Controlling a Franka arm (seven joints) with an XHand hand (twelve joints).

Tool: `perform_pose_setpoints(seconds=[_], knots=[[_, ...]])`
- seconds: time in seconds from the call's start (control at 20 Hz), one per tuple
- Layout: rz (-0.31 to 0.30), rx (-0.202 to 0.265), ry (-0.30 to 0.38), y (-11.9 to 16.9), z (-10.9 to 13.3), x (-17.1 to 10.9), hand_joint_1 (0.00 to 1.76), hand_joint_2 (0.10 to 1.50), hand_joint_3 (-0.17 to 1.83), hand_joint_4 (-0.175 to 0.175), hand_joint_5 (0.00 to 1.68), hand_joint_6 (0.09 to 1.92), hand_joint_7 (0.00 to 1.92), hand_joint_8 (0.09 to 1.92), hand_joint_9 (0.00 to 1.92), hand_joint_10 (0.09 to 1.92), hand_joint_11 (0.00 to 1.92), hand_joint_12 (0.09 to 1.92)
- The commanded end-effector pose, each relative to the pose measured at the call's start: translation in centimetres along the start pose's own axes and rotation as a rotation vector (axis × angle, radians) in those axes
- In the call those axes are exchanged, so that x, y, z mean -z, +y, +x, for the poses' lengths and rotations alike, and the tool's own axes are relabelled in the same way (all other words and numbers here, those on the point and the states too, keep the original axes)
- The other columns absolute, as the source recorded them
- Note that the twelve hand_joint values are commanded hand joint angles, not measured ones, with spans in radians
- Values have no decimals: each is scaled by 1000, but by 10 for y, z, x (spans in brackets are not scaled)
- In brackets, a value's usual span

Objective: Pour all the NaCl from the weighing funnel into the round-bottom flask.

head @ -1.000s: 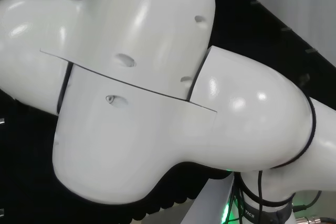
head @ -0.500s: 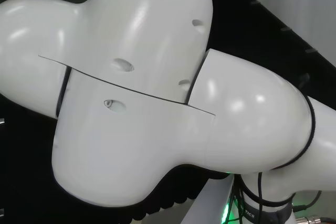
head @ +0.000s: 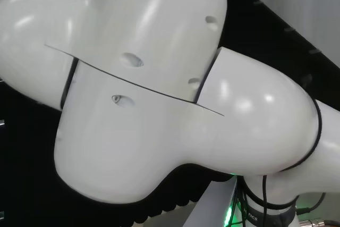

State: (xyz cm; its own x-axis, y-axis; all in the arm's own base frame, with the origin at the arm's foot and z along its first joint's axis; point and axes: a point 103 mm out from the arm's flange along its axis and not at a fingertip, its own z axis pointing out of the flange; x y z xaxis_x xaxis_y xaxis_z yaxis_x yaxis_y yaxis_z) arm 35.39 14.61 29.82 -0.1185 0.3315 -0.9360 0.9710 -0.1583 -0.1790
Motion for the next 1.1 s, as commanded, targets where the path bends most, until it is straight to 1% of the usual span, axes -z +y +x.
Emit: perform_pose_setpoints(seconds=[0.05,0.2,0.6,0.7,0.85,1.1], knots=[[10,29,168,2,-8,-8,1118,1045,-175,175,1361,384,728,592,1155,125,936,948],[8,33,239,4,-14,-15,1118,1045,-175,175,1361,384,729,592,1155,125,936,948],[39,51,541,11,-39,-37,1118,1045,-175,175,1361,384,732,592,1156,124,935,949],[49,62,611,14,-46,-44,1118,1046,-175,175,1361,384,732,592,1156,124,936,949],[73,65,692,19,-56,-54,1118,1046,-175,175,1361,385,733,591,1157,123,936,950],[87,64,806,25,-70,-68,1118,1046,-175,175,1361,385,734,591,1158,123,936,951]])
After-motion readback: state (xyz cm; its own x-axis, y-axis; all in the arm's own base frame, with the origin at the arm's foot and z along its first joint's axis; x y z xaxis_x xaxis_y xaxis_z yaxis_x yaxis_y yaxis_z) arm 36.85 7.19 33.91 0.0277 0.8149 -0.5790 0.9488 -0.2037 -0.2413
